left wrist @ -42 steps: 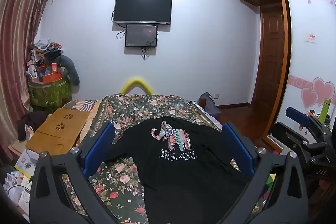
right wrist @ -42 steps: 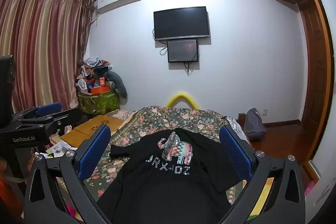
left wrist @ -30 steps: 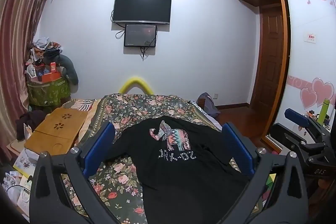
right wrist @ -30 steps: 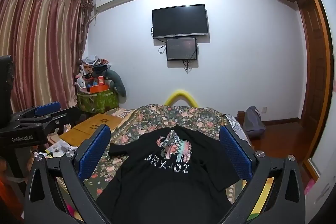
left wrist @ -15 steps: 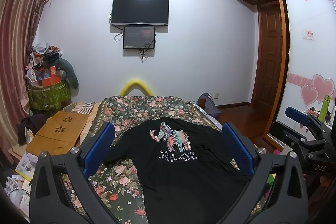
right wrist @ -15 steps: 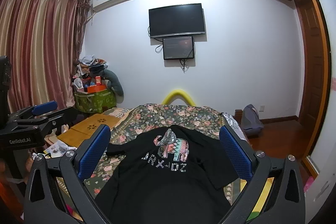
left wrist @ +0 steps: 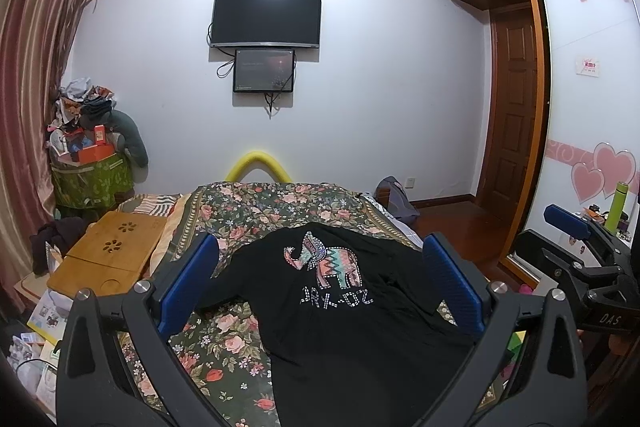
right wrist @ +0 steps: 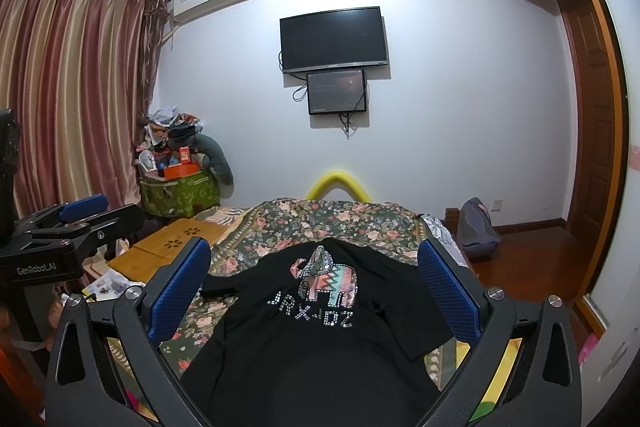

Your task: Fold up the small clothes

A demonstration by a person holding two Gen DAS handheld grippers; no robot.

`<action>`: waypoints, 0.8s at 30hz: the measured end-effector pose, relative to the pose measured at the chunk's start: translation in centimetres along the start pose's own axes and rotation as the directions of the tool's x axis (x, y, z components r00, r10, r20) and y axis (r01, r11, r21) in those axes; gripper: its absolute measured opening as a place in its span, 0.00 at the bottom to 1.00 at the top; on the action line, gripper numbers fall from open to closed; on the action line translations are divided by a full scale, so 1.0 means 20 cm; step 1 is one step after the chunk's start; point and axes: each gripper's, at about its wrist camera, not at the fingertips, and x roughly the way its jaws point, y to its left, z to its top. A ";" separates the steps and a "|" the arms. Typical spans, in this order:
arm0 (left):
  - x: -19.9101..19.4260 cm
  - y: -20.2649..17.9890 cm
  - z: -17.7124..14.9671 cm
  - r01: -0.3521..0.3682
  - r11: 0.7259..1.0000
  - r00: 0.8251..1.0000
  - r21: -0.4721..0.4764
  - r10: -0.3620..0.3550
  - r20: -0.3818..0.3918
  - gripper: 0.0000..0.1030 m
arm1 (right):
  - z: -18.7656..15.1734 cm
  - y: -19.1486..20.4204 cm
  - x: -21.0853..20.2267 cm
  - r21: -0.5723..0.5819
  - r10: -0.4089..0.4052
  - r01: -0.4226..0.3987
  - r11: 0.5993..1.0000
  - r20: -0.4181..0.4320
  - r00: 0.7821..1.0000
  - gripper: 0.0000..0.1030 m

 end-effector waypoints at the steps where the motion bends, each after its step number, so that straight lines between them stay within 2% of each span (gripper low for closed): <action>1: 0.00 0.00 0.00 0.000 1.000 1.000 0.000 0.000 0.000 1.00 | 0.00 0.00 0.00 0.000 0.000 0.000 1.000 0.000 1.000 1.00; 24: 0.01 0.00 0.00 0.004 1.000 1.000 -0.005 -0.004 -0.004 1.00 | 0.00 -0.01 0.00 0.002 -0.001 0.001 1.000 -0.002 1.000 1.00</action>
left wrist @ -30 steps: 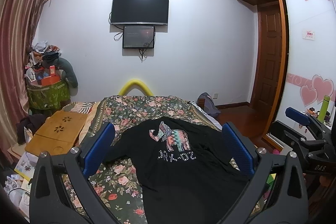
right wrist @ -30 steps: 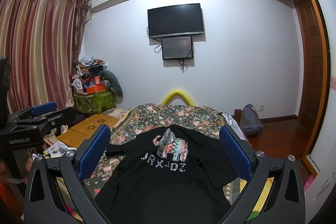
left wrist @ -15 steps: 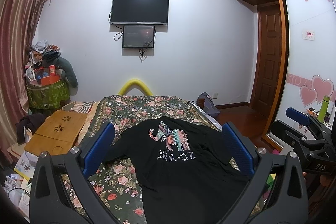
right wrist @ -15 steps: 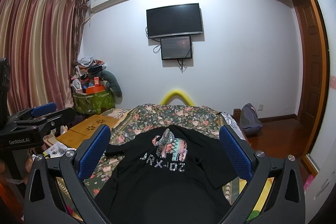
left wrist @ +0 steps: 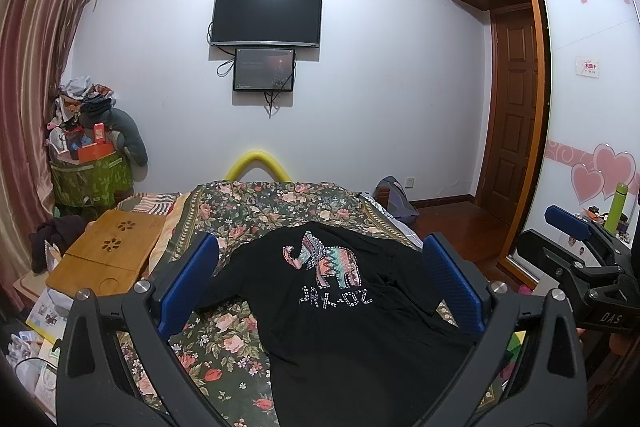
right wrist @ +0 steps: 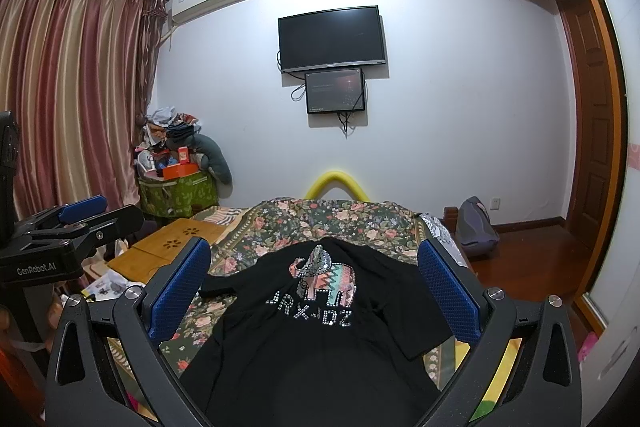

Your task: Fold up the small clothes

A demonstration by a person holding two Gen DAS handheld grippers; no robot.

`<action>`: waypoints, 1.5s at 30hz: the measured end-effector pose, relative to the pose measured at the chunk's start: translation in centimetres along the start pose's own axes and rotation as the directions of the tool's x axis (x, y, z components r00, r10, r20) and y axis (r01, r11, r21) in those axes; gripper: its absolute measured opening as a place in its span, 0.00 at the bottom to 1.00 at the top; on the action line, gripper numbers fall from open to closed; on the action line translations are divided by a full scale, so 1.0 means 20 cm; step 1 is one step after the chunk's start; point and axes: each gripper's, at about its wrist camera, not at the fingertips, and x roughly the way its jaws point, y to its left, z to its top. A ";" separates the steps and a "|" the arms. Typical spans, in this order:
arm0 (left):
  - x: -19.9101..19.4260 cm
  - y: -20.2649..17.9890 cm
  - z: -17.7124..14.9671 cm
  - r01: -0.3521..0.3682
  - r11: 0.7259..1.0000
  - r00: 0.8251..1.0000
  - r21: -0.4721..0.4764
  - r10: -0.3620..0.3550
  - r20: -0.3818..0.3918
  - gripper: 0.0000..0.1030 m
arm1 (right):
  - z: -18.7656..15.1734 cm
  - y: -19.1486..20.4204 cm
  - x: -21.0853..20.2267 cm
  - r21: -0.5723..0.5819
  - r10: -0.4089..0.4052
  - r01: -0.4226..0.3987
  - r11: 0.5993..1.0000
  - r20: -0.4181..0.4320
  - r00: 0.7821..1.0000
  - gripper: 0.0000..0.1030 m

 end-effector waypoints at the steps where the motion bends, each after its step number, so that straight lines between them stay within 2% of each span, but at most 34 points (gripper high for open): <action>1: 0.00 0.00 0.00 0.000 1.000 1.000 -0.001 0.000 0.000 1.00 | 0.00 0.00 0.00 0.000 0.000 0.000 1.000 -0.001 1.000 1.00; 21: 0.03 0.01 -0.01 0.000 1.000 1.000 -0.002 0.000 -0.008 1.00 | 0.00 -0.01 0.03 -0.007 -0.004 0.004 1.000 -0.020 1.000 1.00; 27: 0.12 0.06 -0.01 -0.007 1.000 1.000 -0.017 0.007 -0.019 1.00 | -0.01 -0.03 0.10 -0.007 -0.013 0.013 1.000 -0.046 0.999 1.00; 33: 0.34 0.21 0.01 -0.056 0.998 0.996 -0.027 0.054 -0.071 1.00 | -0.02 -0.09 0.26 -0.014 -0.019 0.018 1.000 -0.099 0.995 1.00; 39: 0.67 0.49 -0.01 -0.135 0.988 0.976 -0.069 0.121 -0.184 1.00 | -0.04 -0.18 0.48 -0.044 -0.033 0.027 0.999 -0.148 0.988 1.00; 42: 0.87 0.66 -0.05 -0.182 0.978 0.951 -0.101 0.149 -0.272 1.00 | -0.06 -0.25 0.61 -0.066 -0.058 0.046 0.997 -0.181 0.982 1.00; 45: 1.08 0.87 -0.12 -0.236 0.960 0.912 -0.149 0.167 -0.374 1.00 | -0.07 -0.31 0.72 -0.069 -0.066 0.053 0.996 -0.212 0.975 1.00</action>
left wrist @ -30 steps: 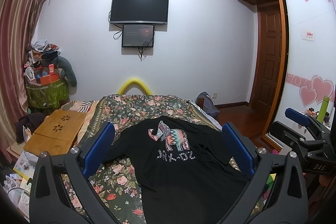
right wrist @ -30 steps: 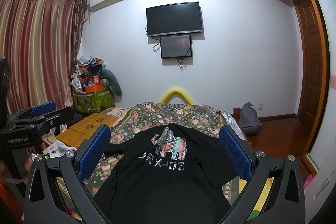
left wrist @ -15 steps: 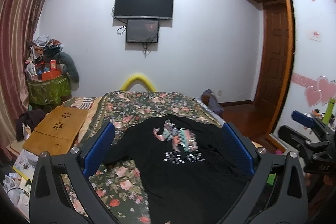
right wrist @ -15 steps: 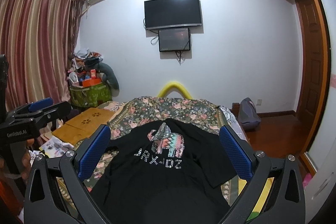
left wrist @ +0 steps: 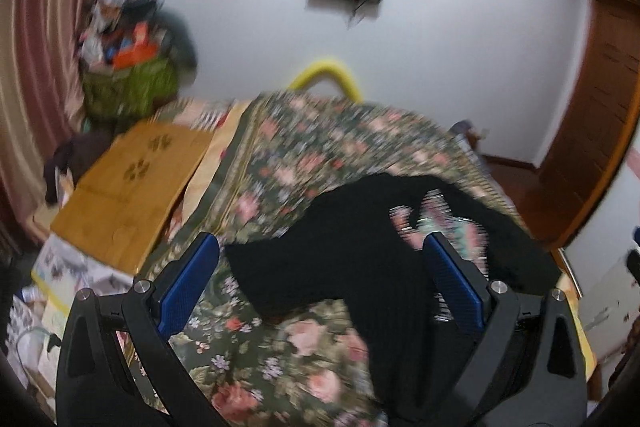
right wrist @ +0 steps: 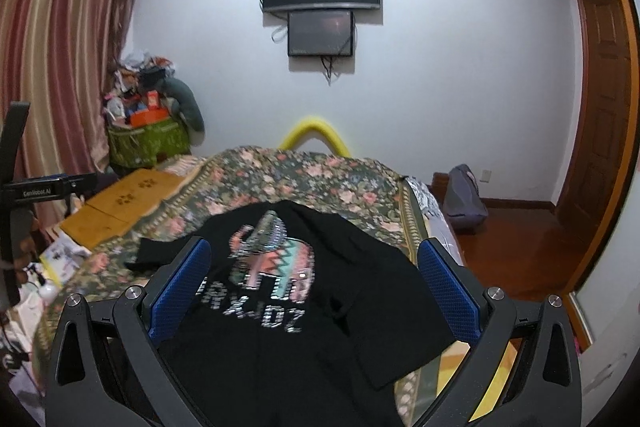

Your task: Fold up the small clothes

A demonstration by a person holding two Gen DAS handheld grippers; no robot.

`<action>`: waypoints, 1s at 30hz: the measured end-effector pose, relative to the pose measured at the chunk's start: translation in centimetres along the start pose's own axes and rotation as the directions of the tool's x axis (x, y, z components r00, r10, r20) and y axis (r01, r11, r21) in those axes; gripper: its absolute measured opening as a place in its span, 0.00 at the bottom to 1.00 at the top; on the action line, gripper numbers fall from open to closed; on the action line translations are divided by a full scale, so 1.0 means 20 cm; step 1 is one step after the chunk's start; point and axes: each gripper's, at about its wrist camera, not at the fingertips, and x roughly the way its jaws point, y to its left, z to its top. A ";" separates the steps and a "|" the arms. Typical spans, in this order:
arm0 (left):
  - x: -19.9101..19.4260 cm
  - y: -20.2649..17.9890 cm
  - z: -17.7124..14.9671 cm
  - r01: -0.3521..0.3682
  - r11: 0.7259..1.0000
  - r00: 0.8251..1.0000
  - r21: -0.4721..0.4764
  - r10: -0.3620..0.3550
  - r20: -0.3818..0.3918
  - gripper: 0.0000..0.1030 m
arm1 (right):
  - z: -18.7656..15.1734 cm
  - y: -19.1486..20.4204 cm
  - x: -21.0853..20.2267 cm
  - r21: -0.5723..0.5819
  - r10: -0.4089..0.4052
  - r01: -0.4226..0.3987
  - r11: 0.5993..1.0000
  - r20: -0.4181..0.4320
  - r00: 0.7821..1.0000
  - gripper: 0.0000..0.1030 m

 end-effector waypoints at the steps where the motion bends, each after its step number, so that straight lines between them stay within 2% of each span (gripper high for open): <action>1: 0.08 0.05 0.01 -0.018 1.000 0.999 -0.016 0.018 -0.031 1.00 | 0.00 -0.02 0.03 0.001 -0.006 0.006 1.000 -0.010 1.000 1.00; 5: 0.36 0.20 -0.02 -0.115 0.992 0.986 -0.047 0.108 -0.130 1.00 | -0.01 -0.11 0.21 0.007 -0.026 0.027 1.000 -0.070 0.997 0.99; 8: 0.56 0.31 -0.07 -0.148 0.986 0.968 -0.073 0.129 -0.216 0.97 | -0.03 -0.20 0.33 0.007 -0.038 0.039 0.999 -0.119 0.992 0.96; 9: 0.61 0.33 -0.09 -0.152 0.985 0.962 -0.080 0.129 -0.239 0.93 | -0.04 -0.22 0.36 0.007 -0.042 0.043 0.999 -0.133 0.990 0.94; 12: 0.81 0.41 -0.16 -0.164 0.980 0.933 -0.116 0.116 -0.342 0.85 | -0.09 -0.32 0.47 0.040 -0.049 0.058 0.998 -0.198 0.979 0.90; 16: 0.96 0.46 -0.24 -0.179 0.974 0.898 -0.136 0.105 -0.428 0.74 | -0.14 -0.42 0.57 0.081 -0.054 0.077 0.994 -0.257 0.965 0.86; 17: 1.00 0.47 -0.26 -0.182 0.974 0.887 -0.138 0.102 -0.450 0.69 | -0.16 -0.44 0.58 0.080 -0.065 0.089 0.993 -0.266 0.962 0.86; 19: 1.03 0.48 -0.29 -0.151 0.972 0.878 -0.181 0.047 -0.477 0.61 | -0.19 -0.48 0.60 0.073 -0.088 0.113 0.991 -0.291 0.953 0.86; 21: 1.06 0.49 -0.30 -0.111 0.966 0.875 -0.233 -0.016 -0.485 0.47 | -0.23 -0.53 0.62 0.075 -0.100 0.130 0.989 -0.315 0.944 0.86; 22: 1.07 0.49 -0.30 -0.088 0.963 0.875 -0.256 -0.048 -0.481 0.43 | -0.24 -0.54 0.61 0.074 -0.105 0.136 0.988 -0.326 0.939 0.86; 24: 1.07 0.48 -0.30 -0.059 0.962 0.876 -0.268 -0.079 -0.476 0.28 | -0.27 -0.58 0.61 0.075 -0.115 0.150 0.986 -0.347 0.931 0.86; 25: 1.07 0.46 -0.29 -0.052 0.967 0.878 -0.248 -0.074 -0.473 0.24 | -0.28 -0.59 0.61 0.079 -0.116 0.153 0.985 -0.354 0.928 0.86; 27: 1.06 0.42 -0.27 -0.070 0.980 0.884 -0.187 -0.026 -0.466 0.11 | -0.30 -0.62 0.61 0.092 -0.115 0.159 0.983 -0.367 0.923 0.86; 29: 1.04 0.40 -0.24 -0.088 0.987 0.893 -0.133 0.019 -0.450 0.05 | -0.32 -0.66 0.59 0.109 -0.113 0.166 0.980 -0.377 0.919 0.86; 30: 1.03 0.41 -0.23 -0.101 0.988 0.897 -0.116 0.040 -0.440 0.05 | -0.32 -0.68 0.59 0.117 -0.112 0.168 0.979 -0.384 0.917 0.86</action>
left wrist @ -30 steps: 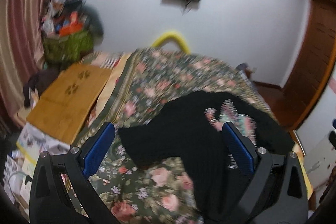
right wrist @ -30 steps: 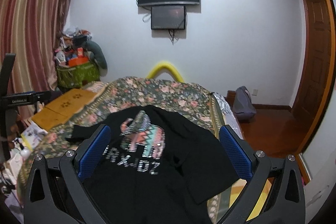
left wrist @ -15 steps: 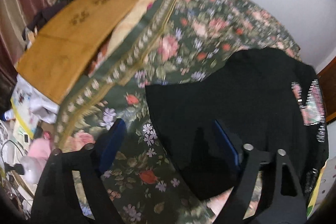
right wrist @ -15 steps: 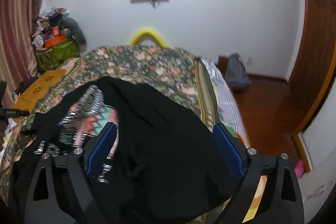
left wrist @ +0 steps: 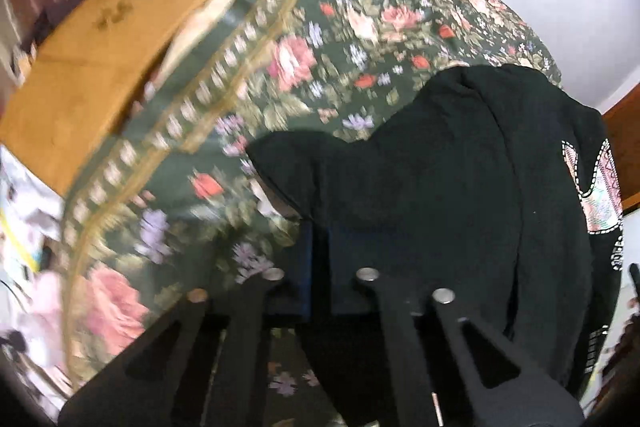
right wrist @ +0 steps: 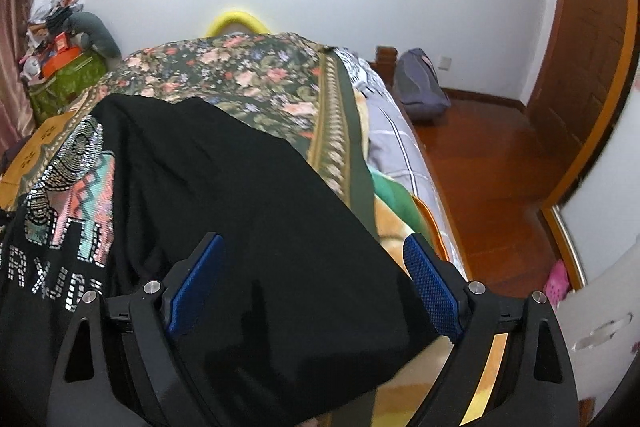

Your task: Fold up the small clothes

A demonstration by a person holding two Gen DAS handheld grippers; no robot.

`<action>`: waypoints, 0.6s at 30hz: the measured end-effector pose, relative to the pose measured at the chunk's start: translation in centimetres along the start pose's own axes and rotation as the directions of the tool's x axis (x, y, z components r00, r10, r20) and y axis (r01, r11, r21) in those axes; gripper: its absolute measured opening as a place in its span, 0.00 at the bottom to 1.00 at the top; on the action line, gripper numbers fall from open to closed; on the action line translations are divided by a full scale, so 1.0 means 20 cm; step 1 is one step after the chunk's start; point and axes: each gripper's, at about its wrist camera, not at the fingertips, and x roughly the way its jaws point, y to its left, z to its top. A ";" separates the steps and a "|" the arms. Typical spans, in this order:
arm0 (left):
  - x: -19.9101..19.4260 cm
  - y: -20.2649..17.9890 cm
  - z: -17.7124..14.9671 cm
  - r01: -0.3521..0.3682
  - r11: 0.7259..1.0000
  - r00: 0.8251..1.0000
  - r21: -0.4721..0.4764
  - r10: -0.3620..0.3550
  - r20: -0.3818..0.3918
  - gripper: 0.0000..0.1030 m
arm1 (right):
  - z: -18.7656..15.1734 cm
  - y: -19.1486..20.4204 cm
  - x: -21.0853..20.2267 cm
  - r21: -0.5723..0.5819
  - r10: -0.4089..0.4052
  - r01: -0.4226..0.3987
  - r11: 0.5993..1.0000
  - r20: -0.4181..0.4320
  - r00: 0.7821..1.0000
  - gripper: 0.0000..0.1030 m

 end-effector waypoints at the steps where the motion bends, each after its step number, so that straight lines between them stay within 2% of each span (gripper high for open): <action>1: -0.03 0.01 0.01 -0.039 0.999 0.999 0.012 0.039 0.027 0.05 | -0.01 -0.02 -0.01 0.006 -0.001 0.001 1.000 -0.005 1.000 0.86; 3: -0.10 0.05 0.06 -0.133 0.991 0.988 0.030 0.130 0.089 0.05 | -0.02 -0.06 -0.02 0.008 -0.007 0.007 1.000 -0.010 1.000 0.86; 6: -0.17 0.13 0.15 -0.225 0.974 0.967 0.035 0.219 0.128 0.05 | 0.00 -0.06 0.00 0.007 -0.007 0.007 1.000 -0.012 1.000 0.86; 9: -0.21 0.20 0.26 -0.339 0.940 0.931 0.042 0.329 0.161 0.05 | 0.02 -0.06 0.00 0.000 -0.004 0.004 1.000 -0.010 1.000 0.86; 11: -0.21 0.23 0.34 -0.413 0.910 0.899 0.036 0.401 0.175 0.05 | 0.03 -0.05 0.00 0.005 0.012 -0.012 1.000 -0.011 1.000 0.86; 12: -0.21 0.26 0.36 -0.427 0.903 0.892 0.032 0.416 0.175 0.05 | 0.03 -0.05 0.01 0.010 0.023 -0.023 1.000 -0.014 1.000 0.86; 13: -0.21 0.28 0.38 -0.432 0.901 0.890 0.027 0.422 0.171 0.05 | 0.03 -0.04 0.02 0.015 0.034 -0.034 0.999 -0.017 0.999 0.86; 15: -0.23 0.29 0.40 -0.381 0.924 0.912 0.026 0.371 0.172 0.05 | 0.03 -0.03 0.05 0.020 0.059 -0.059 0.998 -0.026 0.998 0.86; 16: -0.26 0.28 0.40 -0.333 0.943 0.929 0.027 0.323 0.181 0.05 | 0.04 -0.02 0.06 0.020 0.066 -0.065 0.998 -0.030 0.997 0.86; 18: -0.28 0.24 0.37 -0.282 0.958 0.943 0.046 0.268 0.197 0.05 | 0.04 0.01 0.09 0.016 0.081 -0.081 0.997 -0.037 0.996 0.82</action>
